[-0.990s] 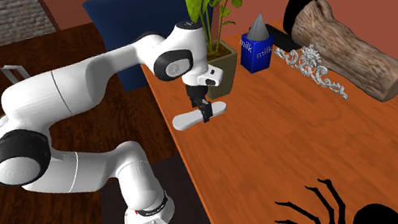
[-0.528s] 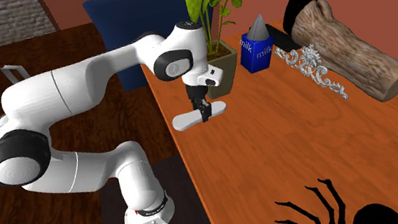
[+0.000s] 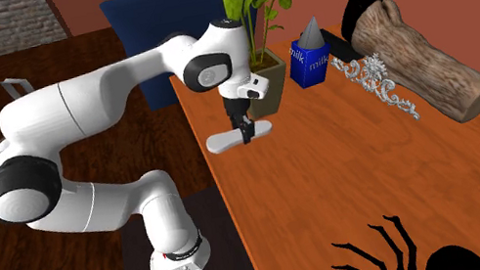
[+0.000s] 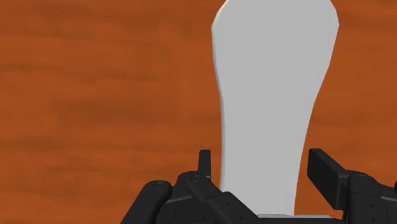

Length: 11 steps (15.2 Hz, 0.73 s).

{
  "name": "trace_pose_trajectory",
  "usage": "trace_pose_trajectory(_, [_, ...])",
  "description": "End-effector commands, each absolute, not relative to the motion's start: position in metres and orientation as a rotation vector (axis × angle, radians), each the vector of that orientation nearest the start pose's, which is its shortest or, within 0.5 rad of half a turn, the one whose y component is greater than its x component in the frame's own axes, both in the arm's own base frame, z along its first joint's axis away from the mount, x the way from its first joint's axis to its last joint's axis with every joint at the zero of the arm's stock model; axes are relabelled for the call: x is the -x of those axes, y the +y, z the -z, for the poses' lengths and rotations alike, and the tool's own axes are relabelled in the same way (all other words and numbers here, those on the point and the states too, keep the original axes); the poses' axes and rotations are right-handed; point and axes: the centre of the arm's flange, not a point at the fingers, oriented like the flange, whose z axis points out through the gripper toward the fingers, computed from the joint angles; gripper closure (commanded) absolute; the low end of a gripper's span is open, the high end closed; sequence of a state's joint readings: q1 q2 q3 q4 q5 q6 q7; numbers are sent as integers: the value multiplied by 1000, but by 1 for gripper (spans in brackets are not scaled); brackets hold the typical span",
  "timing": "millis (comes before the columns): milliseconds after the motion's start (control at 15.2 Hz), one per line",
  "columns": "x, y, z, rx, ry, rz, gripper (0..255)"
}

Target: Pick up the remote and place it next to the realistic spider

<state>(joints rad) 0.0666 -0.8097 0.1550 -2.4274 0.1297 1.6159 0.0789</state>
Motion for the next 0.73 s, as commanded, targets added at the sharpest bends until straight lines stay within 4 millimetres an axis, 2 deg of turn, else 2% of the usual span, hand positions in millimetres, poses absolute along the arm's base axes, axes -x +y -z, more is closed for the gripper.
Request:
trace_pose_trajectory(0, [-294, 92, -574, 3121, -140, -14, 255])
trace_pose_trajectory(660, [-294, 92, -627, 3121, -140, -14, 255])
